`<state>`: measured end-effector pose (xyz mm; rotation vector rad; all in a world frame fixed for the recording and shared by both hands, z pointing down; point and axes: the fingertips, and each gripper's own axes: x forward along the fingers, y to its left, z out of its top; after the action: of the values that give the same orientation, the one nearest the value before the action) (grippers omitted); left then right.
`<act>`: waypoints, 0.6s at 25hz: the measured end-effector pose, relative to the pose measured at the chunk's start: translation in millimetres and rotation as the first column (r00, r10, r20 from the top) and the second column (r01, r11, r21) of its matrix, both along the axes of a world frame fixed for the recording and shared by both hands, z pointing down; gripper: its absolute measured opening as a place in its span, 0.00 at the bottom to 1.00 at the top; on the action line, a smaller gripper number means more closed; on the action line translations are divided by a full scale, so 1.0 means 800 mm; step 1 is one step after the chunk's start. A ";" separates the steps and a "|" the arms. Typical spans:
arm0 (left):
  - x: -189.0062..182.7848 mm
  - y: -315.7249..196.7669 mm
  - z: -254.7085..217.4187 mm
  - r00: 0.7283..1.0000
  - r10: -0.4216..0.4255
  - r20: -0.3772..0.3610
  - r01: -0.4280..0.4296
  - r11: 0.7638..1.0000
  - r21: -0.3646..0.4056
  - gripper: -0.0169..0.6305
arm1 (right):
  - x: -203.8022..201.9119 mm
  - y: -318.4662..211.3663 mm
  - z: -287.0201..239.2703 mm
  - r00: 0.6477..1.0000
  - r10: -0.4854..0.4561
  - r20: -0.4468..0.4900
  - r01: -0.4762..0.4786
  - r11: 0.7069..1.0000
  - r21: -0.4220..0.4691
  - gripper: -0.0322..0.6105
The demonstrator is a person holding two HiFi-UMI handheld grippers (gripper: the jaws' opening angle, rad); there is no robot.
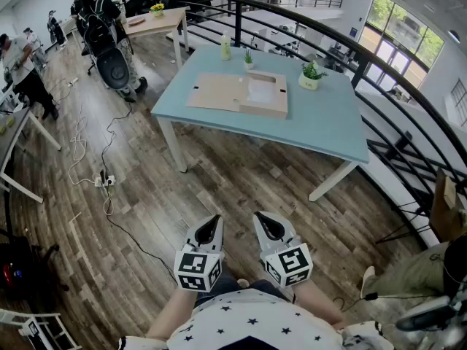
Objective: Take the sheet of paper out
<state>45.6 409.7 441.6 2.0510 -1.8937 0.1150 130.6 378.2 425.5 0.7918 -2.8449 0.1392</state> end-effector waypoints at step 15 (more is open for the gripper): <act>0.055 0.045 -0.019 1.000 -0.005 -0.022 0.006 0.999 0.040 0.03 | 0.065 0.060 -0.021 1.000 0.012 0.023 -0.013 0.999 0.033 0.06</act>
<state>90.0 445.6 426.4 2.0646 -1.9030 0.0534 182.8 426.0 408.5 0.8196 -2.8716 0.1041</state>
